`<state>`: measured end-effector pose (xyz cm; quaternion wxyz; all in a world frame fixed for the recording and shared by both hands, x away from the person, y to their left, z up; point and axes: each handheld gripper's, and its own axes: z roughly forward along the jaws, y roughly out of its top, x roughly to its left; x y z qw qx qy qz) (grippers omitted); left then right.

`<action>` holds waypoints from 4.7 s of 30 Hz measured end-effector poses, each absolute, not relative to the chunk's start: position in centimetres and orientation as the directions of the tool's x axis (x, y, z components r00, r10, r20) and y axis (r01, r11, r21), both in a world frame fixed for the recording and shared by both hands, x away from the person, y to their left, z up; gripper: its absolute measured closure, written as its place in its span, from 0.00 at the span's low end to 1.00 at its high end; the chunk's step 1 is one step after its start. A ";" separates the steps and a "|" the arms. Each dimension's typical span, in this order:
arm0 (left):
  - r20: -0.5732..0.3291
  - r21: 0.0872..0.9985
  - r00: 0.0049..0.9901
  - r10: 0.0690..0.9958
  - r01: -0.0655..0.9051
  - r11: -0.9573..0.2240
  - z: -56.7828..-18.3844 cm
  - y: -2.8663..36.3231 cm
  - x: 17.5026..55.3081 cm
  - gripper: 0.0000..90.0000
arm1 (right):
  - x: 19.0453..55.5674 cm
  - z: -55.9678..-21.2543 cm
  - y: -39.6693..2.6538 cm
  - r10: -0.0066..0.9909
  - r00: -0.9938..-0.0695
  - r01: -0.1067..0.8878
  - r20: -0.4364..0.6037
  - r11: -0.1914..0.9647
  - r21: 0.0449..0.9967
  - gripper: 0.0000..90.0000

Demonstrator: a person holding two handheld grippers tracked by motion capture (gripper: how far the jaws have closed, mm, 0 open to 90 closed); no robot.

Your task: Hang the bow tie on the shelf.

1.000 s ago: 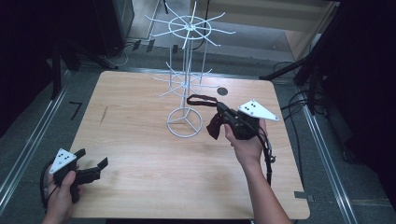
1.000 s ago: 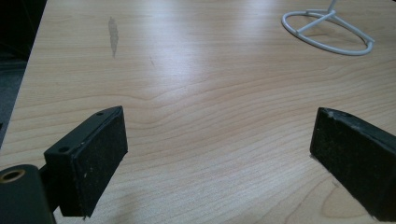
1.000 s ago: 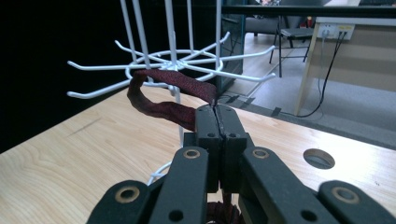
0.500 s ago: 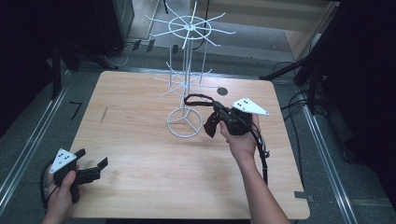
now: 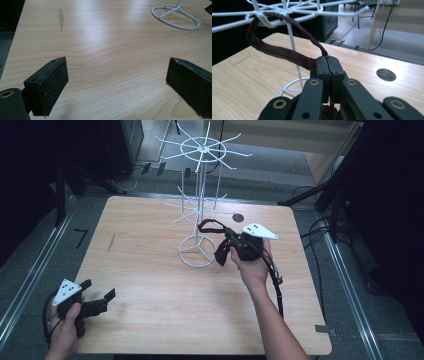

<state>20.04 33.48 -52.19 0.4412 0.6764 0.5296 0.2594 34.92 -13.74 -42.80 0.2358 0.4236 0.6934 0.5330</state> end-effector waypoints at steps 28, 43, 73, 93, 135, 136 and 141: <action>-0.120 0.869 0.298 0.947 0.493 -0.045 -52.2 33.5 20.1 0.05 | 36.1 -47.5 -14.2 0.823 -0.538 0.399 0.185 0.056 0.915 0.87; -0.122 0.867 0.298 0.947 0.496 -0.045 -52.2 33.6 20.1 0.05 | 35.0 -47.1 -17.0 0.788 -0.569 0.406 0.235 0.020 0.914 0.41; -0.119 0.864 0.291 0.949 0.502 -0.046 -52.2 33.5 20.2 0.05 | 29.4 -47.4 -23.4 0.841 -0.510 0.392 0.180 0.041 0.919 0.18; -0.107 0.865 0.292 0.950 0.498 -0.056 -52.2 33.3 20.1 0.06 | 25.0 -49.5 -27.6 0.866 -0.458 0.417 0.201 0.010 0.909 0.15; -0.119 0.865 0.292 0.949 0.500 -0.046 -52.2 33.5 20.1 0.06 | 18.5 -55.0 -38.0 0.959 -0.217 0.513 0.181 -0.045 0.857 0.15; -0.122 0.864 0.290 0.949 0.501 -0.042 -52.2 33.5 20.1 0.06 | 18.7 -55.1 -38.1 0.958 -0.218 0.520 0.186 -0.048 0.853 0.16; -0.120 0.863 0.295 0.948 0.503 -0.047 -52.2 33.5 20.1 0.06 | 19.1 -55.2 -38.0 0.957 -0.209 0.540 0.201 -0.058 0.839 0.16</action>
